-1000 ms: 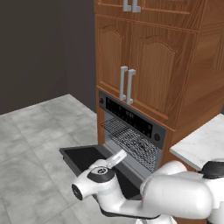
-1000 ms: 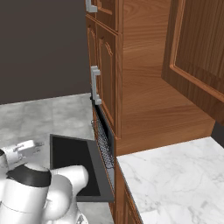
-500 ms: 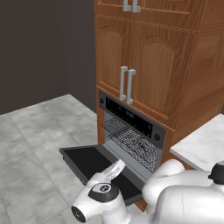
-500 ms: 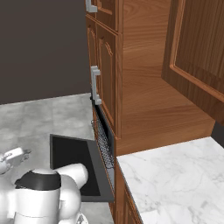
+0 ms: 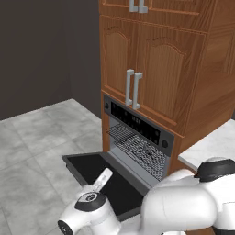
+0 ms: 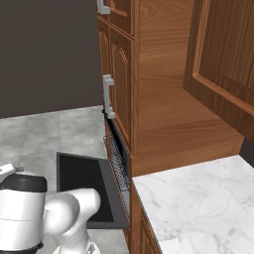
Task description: Place the fish on the top rack of the oven, and slide the tray back inside. Close the oven door.
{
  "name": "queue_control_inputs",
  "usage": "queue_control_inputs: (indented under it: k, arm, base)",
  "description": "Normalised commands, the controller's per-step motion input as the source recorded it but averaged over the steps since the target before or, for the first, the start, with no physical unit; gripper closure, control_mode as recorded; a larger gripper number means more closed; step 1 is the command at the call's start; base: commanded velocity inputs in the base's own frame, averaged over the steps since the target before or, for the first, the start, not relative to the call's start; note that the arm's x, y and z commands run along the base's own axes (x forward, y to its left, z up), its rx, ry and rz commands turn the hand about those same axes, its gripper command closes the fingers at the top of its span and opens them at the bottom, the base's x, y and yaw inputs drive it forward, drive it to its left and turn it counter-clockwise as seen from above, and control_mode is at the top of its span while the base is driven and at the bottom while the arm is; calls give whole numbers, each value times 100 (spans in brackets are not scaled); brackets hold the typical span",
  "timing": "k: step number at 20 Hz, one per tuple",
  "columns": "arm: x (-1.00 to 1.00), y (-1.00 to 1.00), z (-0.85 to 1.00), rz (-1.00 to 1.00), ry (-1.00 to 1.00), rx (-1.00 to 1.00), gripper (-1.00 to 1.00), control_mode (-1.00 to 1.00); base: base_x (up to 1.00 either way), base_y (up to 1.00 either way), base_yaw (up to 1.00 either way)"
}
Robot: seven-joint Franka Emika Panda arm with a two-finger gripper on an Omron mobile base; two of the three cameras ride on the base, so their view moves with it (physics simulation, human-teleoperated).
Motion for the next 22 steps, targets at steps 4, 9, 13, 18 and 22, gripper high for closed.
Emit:
queue_control_inputs:
  k: [4, 9, 13, 18, 22]
  arm:
    - [0, 91, -31, -6, 5, -19, -100, -100]
    - [0, 67, -32, -9, 0, -20, -100, -100]
    - [0, 42, -47, -16, 0, -21, -100, -100]
    - [12, 19, -64, -21, 0, -22, -100, -100]
    - [21, 12, -67, -24, 0, -20, -100, -100]
  base:
    - [0, 0, 0]
    - [0, 0, 0]
    - [0, 0, 0]
    - [0, 0, 0]
    - [0, 0, 0]
